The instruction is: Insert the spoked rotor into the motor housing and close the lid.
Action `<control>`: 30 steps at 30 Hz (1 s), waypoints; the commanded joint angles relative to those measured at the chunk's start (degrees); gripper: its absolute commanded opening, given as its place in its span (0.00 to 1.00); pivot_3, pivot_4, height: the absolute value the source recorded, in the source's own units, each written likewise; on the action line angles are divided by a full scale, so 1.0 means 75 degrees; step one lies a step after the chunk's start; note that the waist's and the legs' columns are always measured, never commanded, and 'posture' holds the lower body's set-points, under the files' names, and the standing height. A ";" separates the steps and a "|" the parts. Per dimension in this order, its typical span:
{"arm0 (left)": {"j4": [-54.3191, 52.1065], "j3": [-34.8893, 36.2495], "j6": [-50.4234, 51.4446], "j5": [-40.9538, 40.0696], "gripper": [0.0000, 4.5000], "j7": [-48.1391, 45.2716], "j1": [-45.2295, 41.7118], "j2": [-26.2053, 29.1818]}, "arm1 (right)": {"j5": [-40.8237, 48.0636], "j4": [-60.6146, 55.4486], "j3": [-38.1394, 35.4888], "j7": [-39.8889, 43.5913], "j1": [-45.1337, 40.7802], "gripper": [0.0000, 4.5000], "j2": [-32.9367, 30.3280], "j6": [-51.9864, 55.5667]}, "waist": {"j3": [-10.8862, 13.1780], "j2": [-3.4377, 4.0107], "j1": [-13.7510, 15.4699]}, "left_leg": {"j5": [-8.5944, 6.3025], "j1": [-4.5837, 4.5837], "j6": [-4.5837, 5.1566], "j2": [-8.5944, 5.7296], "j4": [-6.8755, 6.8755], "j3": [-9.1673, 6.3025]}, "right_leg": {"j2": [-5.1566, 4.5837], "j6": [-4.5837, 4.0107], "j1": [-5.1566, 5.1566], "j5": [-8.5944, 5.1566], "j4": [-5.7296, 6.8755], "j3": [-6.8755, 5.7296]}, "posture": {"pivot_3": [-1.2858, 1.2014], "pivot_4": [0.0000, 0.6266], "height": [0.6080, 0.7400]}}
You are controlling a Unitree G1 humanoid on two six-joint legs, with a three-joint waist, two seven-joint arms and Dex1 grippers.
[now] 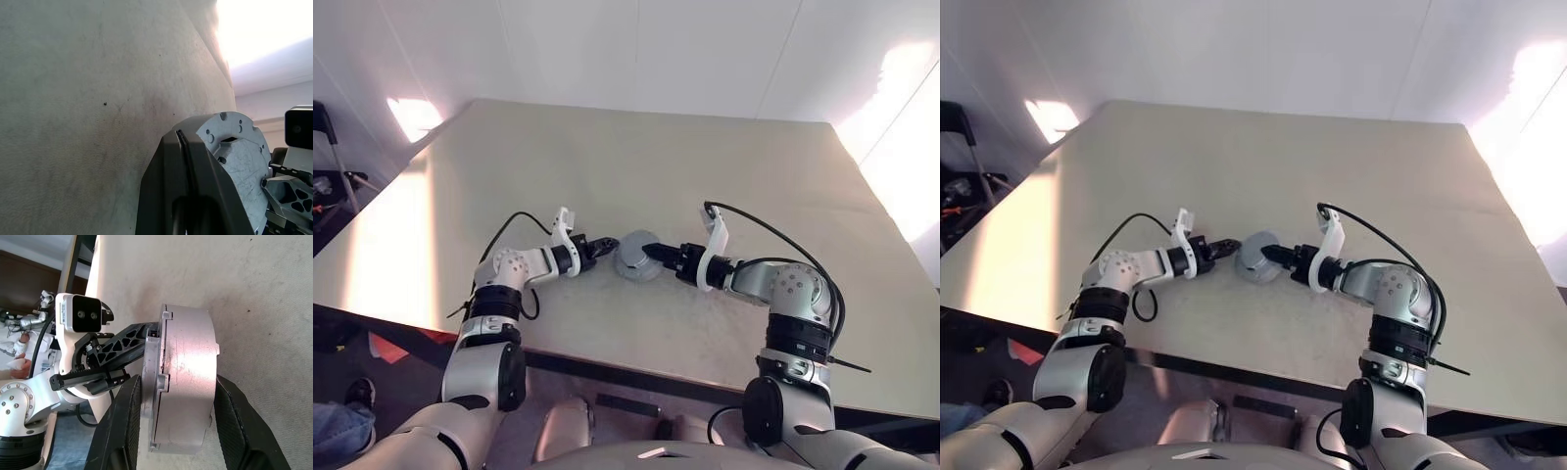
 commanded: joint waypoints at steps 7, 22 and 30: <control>-0.0104 0.0727 -0.0427 -0.0335 0.00 0.0375 0.0171 0.0018 | 0.0734 0.1182 -0.2110 -0.1245 -0.1486 0.45 0.0680 -0.0830 | 0.0005 0.0004 -0.0012 | 0.0009 -0.0024 -0.0015 0.0002 -0.0004 0.0002 | 0.0002 -0.0054 -0.0031 0.0031 0.0008 0.0000 | 0.52 0.00 1.00; -0.0899 0.2103 -0.0506 -0.1956 0.34 0.0386 0.0463 -0.0167 | 0.2497 0.1816 -0.2987 -0.2931 -0.2813 0.45 0.1110 -0.1806 | 0.0011 0.0007 0.0017 | 0.0002 -0.0104 -0.0001 0.0006 -0.0023 0.0008 | 0.0008 -0.0044 -0.0119 0.0048 0.0014 -0.0012 | 0.52 0.00 1.00; -0.1758 0.2322 0.0391 -0.3330 0.95 0.0800 0.0486 -0.0656 | 0.2939 0.1655 -0.2428 -0.3135 -0.2653 0.45 0.1117 -0.1370 | 0.0015 0.0003 0.0017 | -0.0007 -0.0146 0.0014 0.0006 0.0014 0.0005 | 0.0007 -0.0039 -0.0143 0.0052 0.0022 -0.0015 | 0.52 0.00 1.00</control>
